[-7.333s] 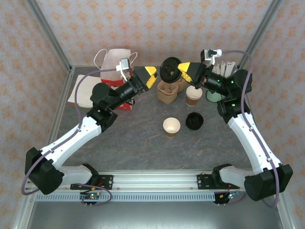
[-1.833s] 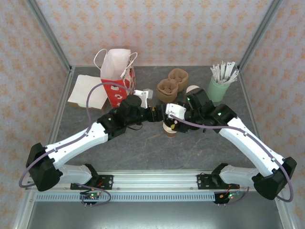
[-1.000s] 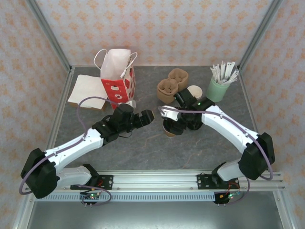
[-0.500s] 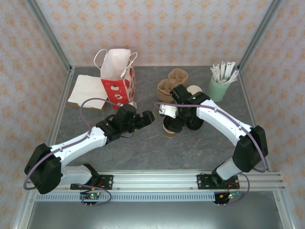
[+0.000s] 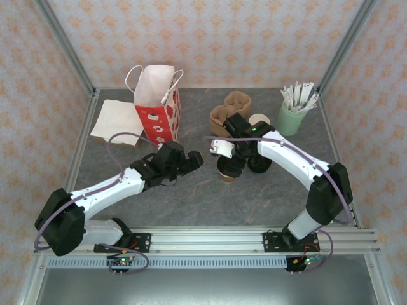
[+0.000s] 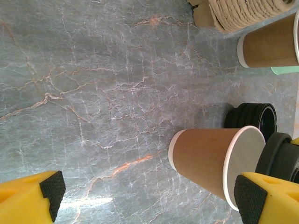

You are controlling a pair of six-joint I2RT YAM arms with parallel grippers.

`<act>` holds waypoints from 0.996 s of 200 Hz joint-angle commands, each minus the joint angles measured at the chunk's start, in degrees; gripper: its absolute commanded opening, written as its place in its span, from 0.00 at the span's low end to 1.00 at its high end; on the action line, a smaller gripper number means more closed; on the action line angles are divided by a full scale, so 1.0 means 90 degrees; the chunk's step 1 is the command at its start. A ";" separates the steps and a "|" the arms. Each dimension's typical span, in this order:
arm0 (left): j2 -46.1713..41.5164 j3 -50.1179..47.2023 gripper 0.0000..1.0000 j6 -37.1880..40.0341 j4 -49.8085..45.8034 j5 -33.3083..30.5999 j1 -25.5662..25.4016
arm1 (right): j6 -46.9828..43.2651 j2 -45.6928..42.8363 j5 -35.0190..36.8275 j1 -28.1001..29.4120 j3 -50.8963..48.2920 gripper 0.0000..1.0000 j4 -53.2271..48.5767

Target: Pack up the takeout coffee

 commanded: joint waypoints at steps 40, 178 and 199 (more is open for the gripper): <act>0.0136 0.0011 0.97 0.0050 0.0070 0.0029 0.0013 | -0.0038 0.0181 0.0217 0.0078 0.0240 0.74 -0.0210; 0.0173 0.0029 0.96 0.0074 0.0051 0.0058 0.0014 | -0.0049 0.0403 0.0243 0.0113 0.0314 0.74 -0.0306; 0.0171 0.0033 0.96 0.0072 0.0046 0.0058 0.0011 | -0.0074 0.0430 0.0303 0.0113 0.0312 0.75 -0.0345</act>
